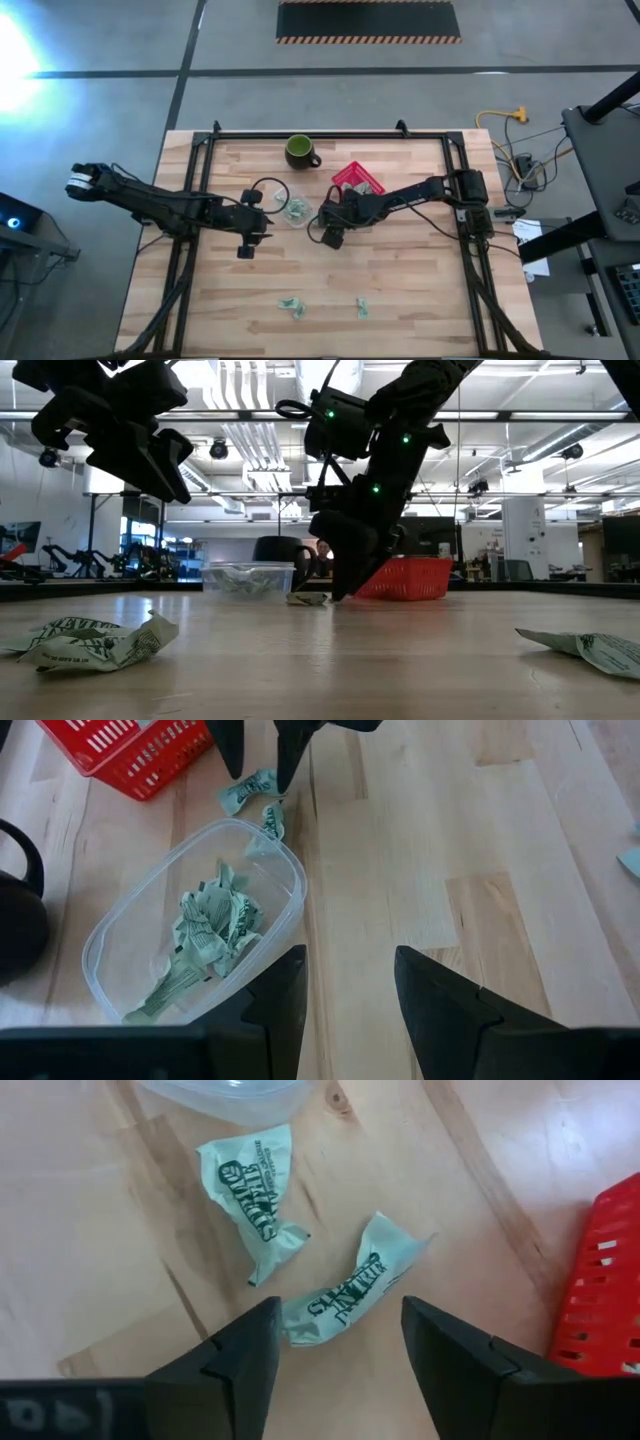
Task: Pick and place items into bin
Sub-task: Put the stevia packet into the red bin, then put the stevia packet into the transparent bin
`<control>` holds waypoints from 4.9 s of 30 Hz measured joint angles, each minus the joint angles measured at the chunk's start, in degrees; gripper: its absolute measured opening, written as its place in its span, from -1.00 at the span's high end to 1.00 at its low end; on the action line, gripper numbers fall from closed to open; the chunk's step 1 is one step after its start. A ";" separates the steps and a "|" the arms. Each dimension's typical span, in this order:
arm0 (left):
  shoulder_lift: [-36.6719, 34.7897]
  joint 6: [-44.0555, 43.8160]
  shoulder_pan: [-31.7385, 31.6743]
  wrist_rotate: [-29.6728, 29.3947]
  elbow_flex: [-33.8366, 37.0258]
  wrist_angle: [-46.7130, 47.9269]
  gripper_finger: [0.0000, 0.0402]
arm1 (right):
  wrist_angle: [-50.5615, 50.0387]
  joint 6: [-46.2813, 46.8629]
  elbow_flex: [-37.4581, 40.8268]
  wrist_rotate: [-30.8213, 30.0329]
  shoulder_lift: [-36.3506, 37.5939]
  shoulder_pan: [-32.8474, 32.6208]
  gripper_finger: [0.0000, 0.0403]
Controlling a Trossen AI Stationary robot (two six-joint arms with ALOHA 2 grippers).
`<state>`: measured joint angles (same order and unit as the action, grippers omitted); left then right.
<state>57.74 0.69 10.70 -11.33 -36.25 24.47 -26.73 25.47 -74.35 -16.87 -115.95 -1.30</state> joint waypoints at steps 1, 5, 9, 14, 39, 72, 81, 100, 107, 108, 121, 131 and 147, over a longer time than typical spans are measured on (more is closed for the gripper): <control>0.00 0.00 0.00 0.00 0.00 0.00 0.32 | 0.02 -0.04 0.00 -0.04 0.01 0.02 0.03; 0.00 0.00 0.00 0.00 0.00 0.00 0.32 | 0.06 -0.47 0.00 -0.06 0.06 0.00 0.15; 0.00 0.00 0.00 0.00 0.00 0.00 0.32 | 0.04 -1.51 0.00 -0.08 0.06 0.00 0.27; 0.00 0.00 0.00 0.00 0.00 0.00 0.32 | 0.05 -3.03 0.00 -0.08 0.06 -0.05 0.46; 0.00 0.00 -0.01 -0.02 0.07 0.00 0.32 | -6.54 -4.16 -0.02 -5.16 7.48 -2.43 0.96; 0.00 0.03 -0.02 -0.02 0.13 -1.29 0.32 | -17.82 2.89 5.95 -19.34 10.97 3.08 0.78; 4.01 3.04 -0.02 -0.02 0.17 -6.44 0.32 | -18.04 2.67 6.14 -20.72 13.95 2.77 0.40; 33.29 13.51 -0.24 -2.75 -19.56 -7.25 0.32 | -17.43 3.44 11.98 -27.01 34.44 -14.89 0.51; 40.30 13.76 -2.93 -3.28 -33.85 2.92 0.32 | -16.90 4.55 15.71 -28.37 39.70 -20.04 0.51; 41.11 13.77 -3.39 -2.24 -35.62 3.95 0.32 | -17.06 4.55 16.33 -28.36 40.25 -20.69 0.51; 45.53 18.25 -6.91 1.88 -39.75 7.49 0.05 | -16.03 12.45 27.24 -31.09 52.94 -30.97 0.36; 50.10 19.21 -8.53 2.75 -40.35 7.02 -0.14 | -14.73 16.54 30.25 -31.33 58.24 -34.98 0.12; 52.76 16.31 -13.11 6.32 -42.24 7.58 -0.14 | -12.80 13.99 30.25 -31.27 58.13 -35.35 0.08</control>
<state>110.50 17.00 -2.41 -5.01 -78.49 32.05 -39.53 39.46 -44.10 -48.14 -57.82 -36.64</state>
